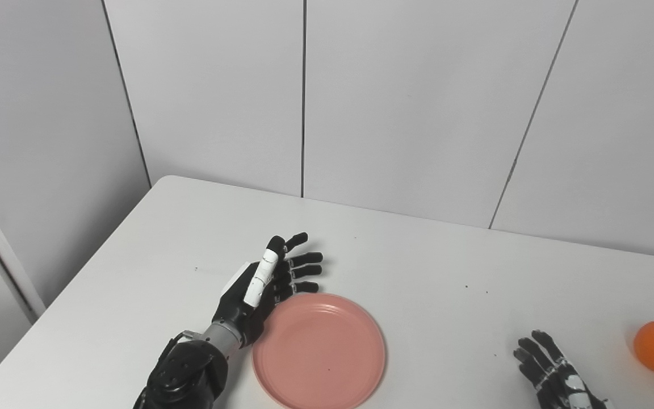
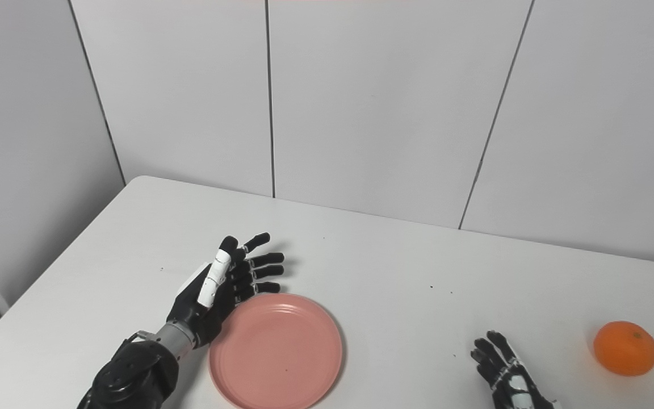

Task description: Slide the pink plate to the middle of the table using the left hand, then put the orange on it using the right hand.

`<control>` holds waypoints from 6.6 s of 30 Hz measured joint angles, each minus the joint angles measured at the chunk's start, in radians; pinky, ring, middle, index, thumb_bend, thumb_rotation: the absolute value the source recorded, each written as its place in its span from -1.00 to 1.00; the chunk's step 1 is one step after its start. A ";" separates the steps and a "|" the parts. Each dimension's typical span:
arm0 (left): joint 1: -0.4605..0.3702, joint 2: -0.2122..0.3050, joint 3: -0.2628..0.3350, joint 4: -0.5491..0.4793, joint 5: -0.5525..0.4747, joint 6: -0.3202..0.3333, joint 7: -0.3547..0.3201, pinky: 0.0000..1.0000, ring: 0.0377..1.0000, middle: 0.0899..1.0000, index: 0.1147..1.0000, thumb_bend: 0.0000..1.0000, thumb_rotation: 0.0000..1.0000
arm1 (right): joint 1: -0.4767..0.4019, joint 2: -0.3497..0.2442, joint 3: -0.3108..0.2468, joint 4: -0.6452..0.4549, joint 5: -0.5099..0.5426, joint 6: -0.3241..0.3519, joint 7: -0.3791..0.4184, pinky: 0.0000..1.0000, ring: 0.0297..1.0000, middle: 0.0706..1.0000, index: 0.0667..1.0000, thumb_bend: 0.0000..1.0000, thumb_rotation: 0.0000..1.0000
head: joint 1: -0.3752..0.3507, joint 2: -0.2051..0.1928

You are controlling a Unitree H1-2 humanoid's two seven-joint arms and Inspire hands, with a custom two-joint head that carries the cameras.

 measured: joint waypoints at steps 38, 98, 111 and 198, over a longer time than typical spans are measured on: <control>-0.027 0.006 0.129 -0.171 -0.067 0.032 0.082 0.47 0.60 0.55 0.80 1.00 0.79 | 0.016 0.008 0.023 -0.032 0.001 0.048 -0.028 0.85 0.72 0.70 0.73 0.66 0.70 | -0.051 0.104; 0.243 -0.155 -0.088 -0.130 0.347 -0.152 0.193 0.50 0.57 0.56 0.65 0.80 0.66 | 0.050 0.019 0.068 -0.138 0.022 0.163 -0.068 0.86 0.68 0.67 0.69 0.69 0.67 | -0.098 0.196; 0.243 -0.245 -0.085 -0.144 0.283 -0.087 0.208 0.65 0.71 0.75 0.75 0.73 0.72 | 0.054 0.034 0.085 -0.146 0.006 0.167 -0.074 0.83 0.66 0.66 0.69 0.73 0.66 | -0.126 0.201; -0.055 -0.297 -0.031 0.259 0.029 -0.202 0.169 0.98 0.84 0.89 0.98 0.60 0.79 | -0.012 0.145 0.081 -0.206 -0.703 0.082 -0.443 0.44 0.57 0.64 0.80 0.52 0.68 | -0.693 0.074</control>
